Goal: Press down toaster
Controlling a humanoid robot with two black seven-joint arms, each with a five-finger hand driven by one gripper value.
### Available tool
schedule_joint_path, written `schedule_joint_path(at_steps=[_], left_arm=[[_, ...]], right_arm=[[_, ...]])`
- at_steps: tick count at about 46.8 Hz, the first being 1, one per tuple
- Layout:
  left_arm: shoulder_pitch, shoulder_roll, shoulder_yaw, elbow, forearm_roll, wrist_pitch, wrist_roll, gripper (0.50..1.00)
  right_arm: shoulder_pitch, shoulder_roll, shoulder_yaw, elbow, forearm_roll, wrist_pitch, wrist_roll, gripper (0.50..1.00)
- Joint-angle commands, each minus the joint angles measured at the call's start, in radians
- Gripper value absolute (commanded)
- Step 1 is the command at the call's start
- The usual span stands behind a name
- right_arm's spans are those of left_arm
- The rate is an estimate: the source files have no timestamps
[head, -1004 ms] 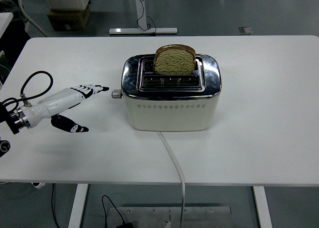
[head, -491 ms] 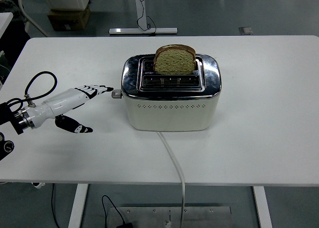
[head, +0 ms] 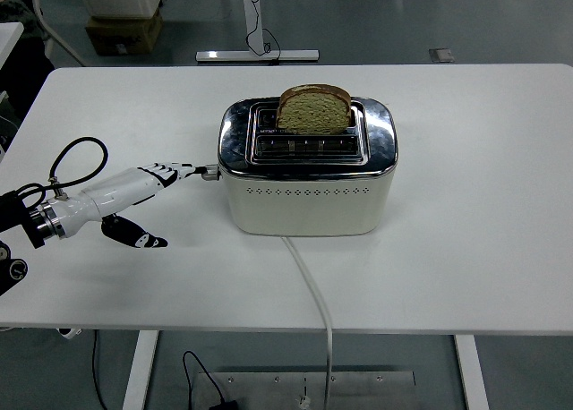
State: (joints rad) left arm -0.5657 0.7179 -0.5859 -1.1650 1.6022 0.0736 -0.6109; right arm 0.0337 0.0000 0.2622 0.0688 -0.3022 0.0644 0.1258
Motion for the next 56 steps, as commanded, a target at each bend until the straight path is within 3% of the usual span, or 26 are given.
schedule_joint_path(at_steps=[1, 56], left_arm=[[0.001, 0.000, 0.000, 0.002, -0.001, 0.000, 0.000, 1.000], [-0.002, -0.055, 0.046, 0.071, -0.007, 0.000, 0.000, 1.000]], right_arm=[[0.000, 0.000, 0.000, 0.000, 0.000, 0.000, 0.000, 0.998], [0.000, 0.000, -0.001, 0.000, 0.000, 0.000, 0.000, 0.998]])
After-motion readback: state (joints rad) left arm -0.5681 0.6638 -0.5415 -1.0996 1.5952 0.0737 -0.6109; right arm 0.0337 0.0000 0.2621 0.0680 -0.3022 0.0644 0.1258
